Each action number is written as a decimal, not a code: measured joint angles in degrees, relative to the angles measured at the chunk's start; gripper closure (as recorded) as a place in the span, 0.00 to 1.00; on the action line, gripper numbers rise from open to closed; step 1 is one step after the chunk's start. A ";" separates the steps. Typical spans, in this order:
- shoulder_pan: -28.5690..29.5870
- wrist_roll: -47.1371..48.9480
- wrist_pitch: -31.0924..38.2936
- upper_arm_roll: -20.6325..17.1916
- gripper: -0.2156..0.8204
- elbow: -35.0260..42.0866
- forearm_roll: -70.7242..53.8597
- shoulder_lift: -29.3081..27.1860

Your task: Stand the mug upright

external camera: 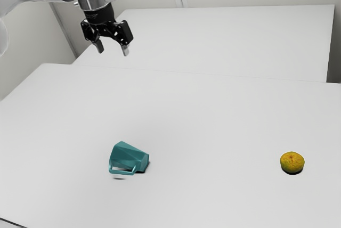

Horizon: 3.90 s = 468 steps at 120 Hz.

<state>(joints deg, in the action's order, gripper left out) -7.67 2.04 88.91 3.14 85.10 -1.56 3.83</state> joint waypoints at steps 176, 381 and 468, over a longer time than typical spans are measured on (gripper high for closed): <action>24.48 -25.85 16.66 0.11 0.21 42.98 34.87 -2.99; 23.89 -60.73 10.73 -2.78 0.93 47.24 49.38 2.90; 24.98 -46.81 28.89 -16.48 0.95 43.16 15.13 -5.86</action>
<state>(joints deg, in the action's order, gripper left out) 17.31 -44.77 117.80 -13.34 128.26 13.57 -2.03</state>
